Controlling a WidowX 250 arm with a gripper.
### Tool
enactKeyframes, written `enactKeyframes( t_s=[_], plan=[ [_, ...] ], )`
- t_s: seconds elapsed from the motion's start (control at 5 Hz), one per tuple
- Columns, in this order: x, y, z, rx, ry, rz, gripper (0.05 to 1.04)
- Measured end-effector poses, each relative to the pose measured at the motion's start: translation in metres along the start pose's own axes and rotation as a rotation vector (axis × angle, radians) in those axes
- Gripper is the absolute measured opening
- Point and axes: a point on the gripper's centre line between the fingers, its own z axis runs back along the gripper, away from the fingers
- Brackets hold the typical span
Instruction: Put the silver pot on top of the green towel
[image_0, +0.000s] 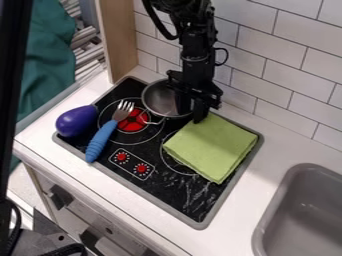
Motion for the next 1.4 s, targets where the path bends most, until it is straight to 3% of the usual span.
enactKeyframes(
  t_s=[0.4,0.8,1.4],
  plan=[
    [-0.003,-0.002,0.004,0.000,-0.003,0.008,0.288],
    [-0.007,-0.014,0.035,0.022,-0.070,0.011,0.073],
    [-0.024,-0.052,0.077,0.062,-0.143,-0.018,0.054]
  ],
)
